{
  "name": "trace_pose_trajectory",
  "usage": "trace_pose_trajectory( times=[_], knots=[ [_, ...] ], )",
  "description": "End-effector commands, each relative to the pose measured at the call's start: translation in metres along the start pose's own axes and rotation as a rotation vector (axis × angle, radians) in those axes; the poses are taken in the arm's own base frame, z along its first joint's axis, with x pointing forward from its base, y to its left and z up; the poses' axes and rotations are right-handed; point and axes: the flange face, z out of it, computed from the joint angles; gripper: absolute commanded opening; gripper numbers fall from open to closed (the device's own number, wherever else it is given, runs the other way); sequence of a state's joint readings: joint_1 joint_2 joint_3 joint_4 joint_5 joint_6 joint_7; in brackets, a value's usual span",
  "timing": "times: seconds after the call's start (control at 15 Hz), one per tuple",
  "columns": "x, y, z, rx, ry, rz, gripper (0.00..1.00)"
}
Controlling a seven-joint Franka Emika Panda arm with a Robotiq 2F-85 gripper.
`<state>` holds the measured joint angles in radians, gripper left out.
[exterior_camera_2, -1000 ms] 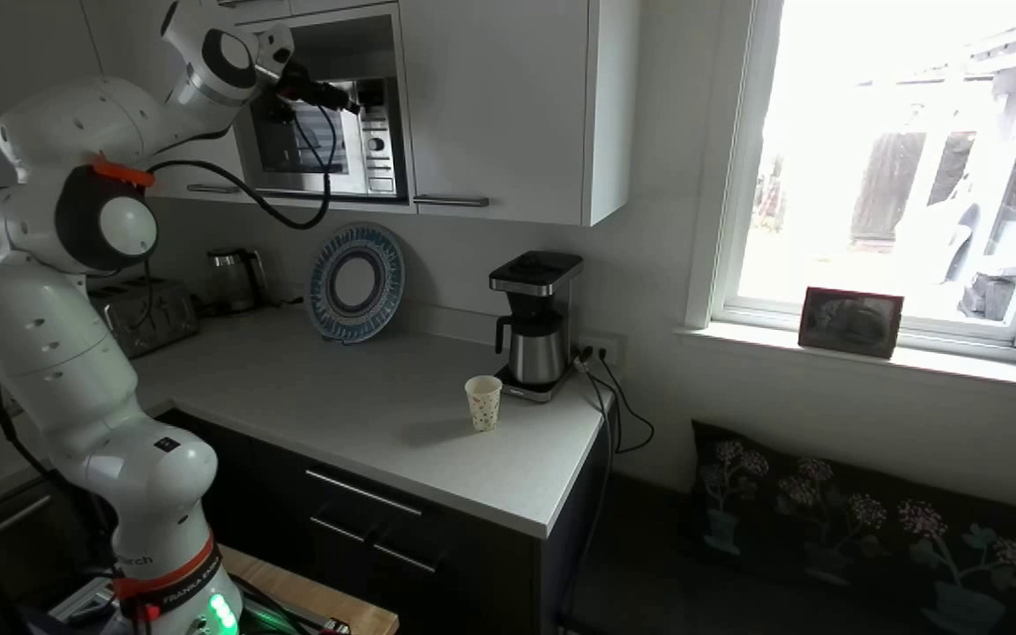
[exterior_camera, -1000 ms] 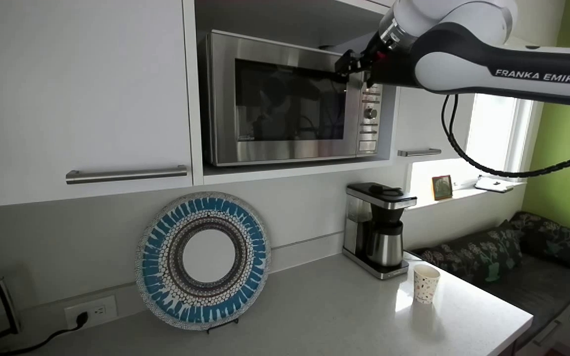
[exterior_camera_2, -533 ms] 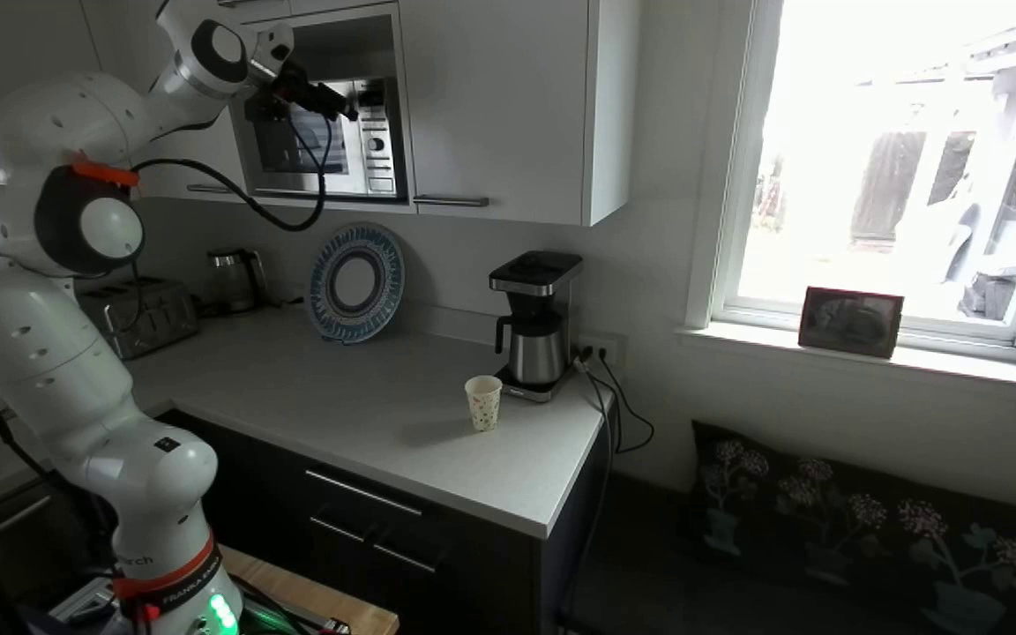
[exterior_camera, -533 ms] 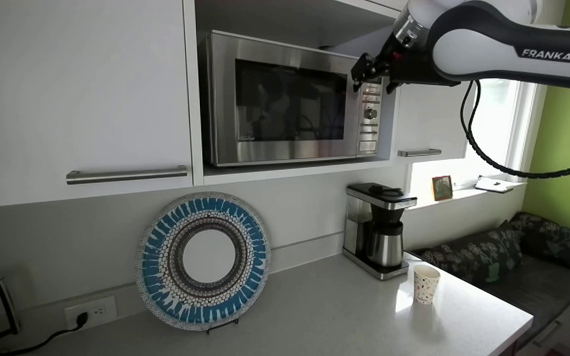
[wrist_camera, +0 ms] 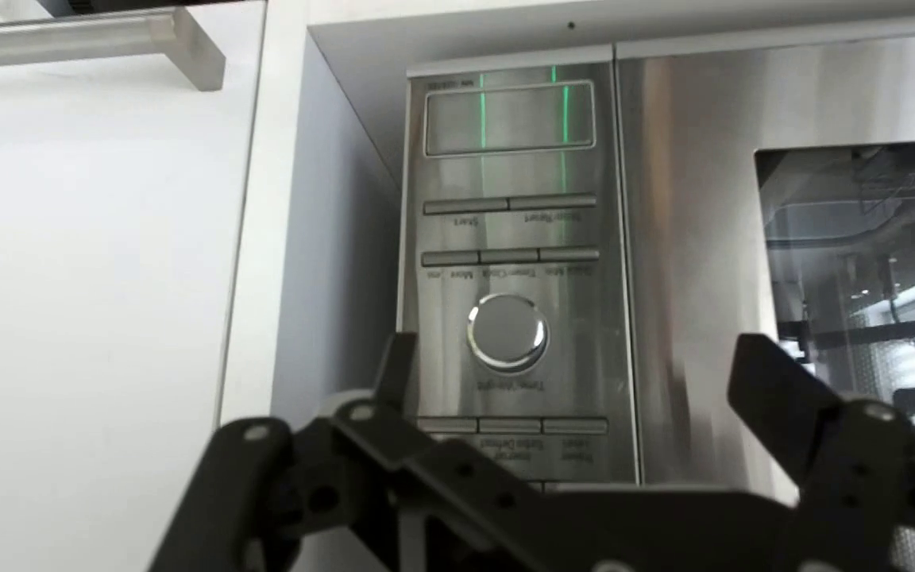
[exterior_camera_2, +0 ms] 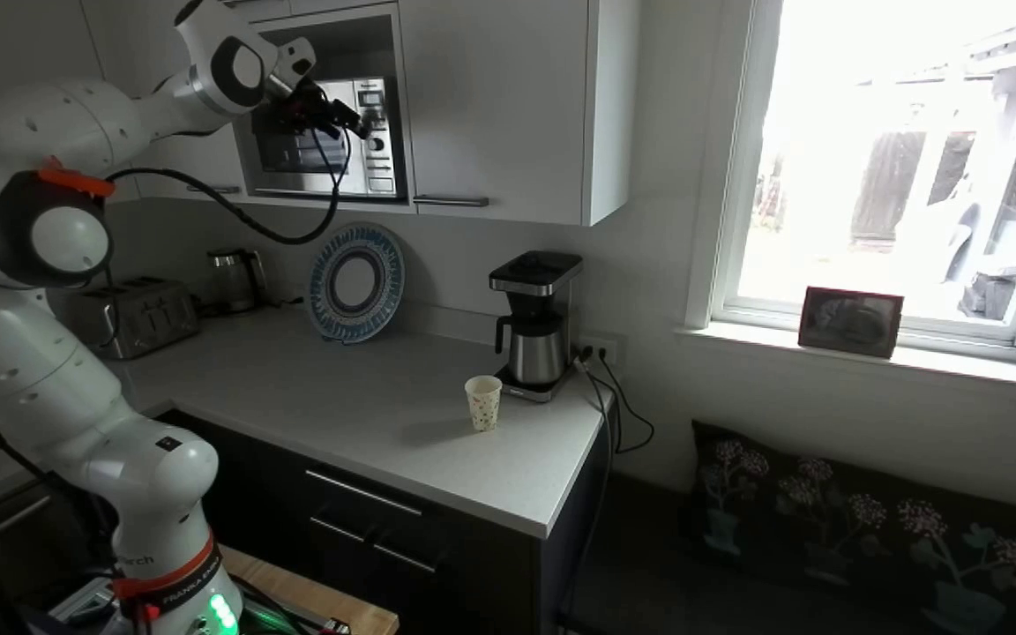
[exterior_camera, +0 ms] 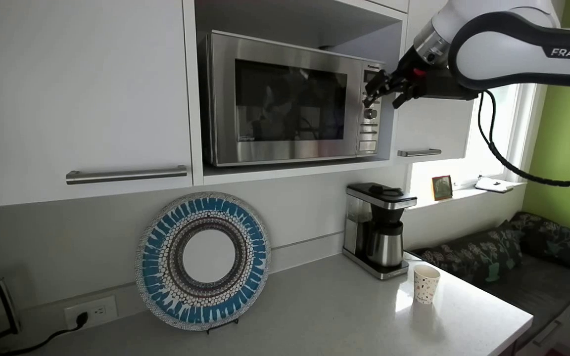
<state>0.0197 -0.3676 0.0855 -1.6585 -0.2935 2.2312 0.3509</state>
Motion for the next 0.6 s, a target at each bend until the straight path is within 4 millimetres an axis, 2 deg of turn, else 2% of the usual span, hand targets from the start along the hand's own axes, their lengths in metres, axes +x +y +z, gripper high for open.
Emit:
trace_pose_trajectory(
  times=[0.0, 0.27, 0.33, 0.4, 0.53],
  knots=[
    [-0.028, 0.017, 0.008, 0.045, 0.003, -0.054, 1.0],
    [-0.044, 0.03, 0.025, 0.06, 0.0, -0.085, 1.0],
    [-0.049, 0.033, 0.029, 0.058, -0.003, -0.084, 0.96],
    [-0.052, 0.035, 0.032, 0.053, 0.0, -0.076, 0.73],
    [-0.056, 0.039, 0.037, 0.059, 0.006, -0.051, 0.7]
  ],
)
